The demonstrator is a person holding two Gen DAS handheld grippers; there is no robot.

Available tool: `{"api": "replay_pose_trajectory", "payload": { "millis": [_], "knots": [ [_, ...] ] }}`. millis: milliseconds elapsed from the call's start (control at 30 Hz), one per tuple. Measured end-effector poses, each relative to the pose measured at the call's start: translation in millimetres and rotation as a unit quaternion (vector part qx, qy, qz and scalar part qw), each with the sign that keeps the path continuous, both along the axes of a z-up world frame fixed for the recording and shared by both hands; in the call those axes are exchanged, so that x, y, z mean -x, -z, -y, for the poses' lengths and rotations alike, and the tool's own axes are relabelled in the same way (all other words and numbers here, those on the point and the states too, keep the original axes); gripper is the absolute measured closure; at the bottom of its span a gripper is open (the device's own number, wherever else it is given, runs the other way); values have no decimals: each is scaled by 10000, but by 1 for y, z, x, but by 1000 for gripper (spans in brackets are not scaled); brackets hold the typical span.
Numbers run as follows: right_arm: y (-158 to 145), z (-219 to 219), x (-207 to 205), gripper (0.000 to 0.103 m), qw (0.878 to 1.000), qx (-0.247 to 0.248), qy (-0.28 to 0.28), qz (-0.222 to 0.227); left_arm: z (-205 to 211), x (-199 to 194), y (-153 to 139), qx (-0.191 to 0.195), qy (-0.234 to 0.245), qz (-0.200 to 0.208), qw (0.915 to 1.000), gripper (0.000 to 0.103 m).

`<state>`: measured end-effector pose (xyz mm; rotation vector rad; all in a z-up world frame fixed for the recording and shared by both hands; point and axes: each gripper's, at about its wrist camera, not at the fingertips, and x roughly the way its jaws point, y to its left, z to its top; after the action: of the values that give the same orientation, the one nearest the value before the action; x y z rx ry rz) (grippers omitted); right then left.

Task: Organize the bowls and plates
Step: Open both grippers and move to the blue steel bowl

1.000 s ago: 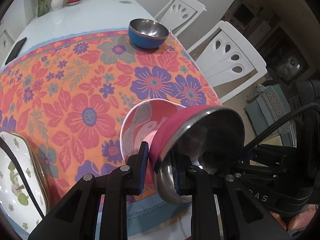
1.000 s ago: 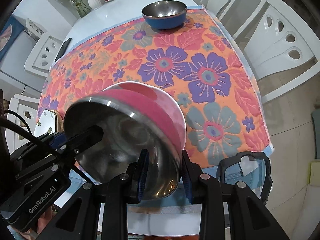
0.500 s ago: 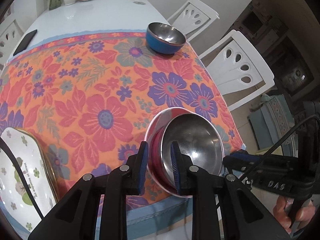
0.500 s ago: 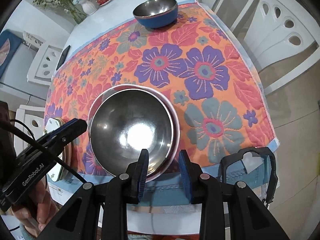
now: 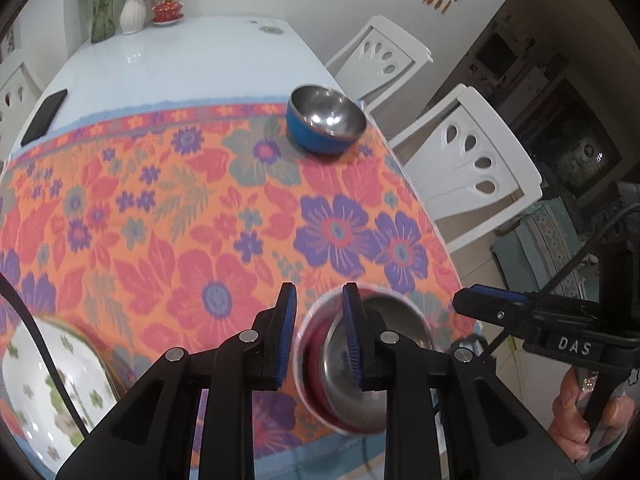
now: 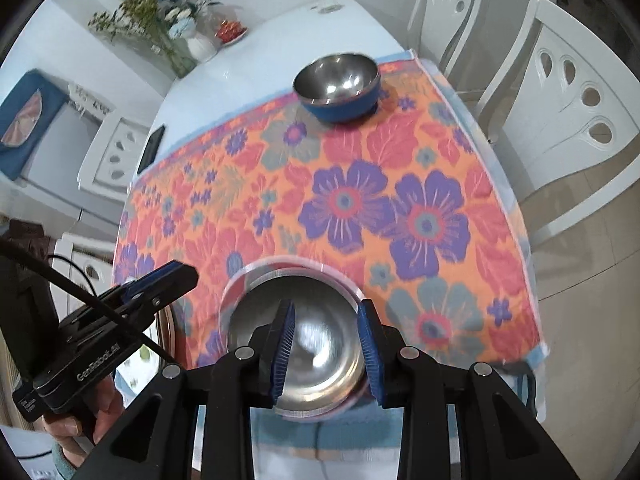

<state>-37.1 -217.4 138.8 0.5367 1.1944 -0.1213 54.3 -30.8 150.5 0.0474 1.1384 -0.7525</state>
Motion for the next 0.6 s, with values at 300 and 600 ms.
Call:
{"api": "replay_pose_trajectory", "payload": {
  "millis": [300, 600],
  "knots": [
    [3, 58, -56, 65, 9974, -288, 641, 124, 35, -63, -18, -199, 20, 560, 9982, 68],
    [24, 99, -136, 51, 9953, -248, 895, 269, 85, -152, 5, -50, 93, 216, 9997, 68]
  ]
}}
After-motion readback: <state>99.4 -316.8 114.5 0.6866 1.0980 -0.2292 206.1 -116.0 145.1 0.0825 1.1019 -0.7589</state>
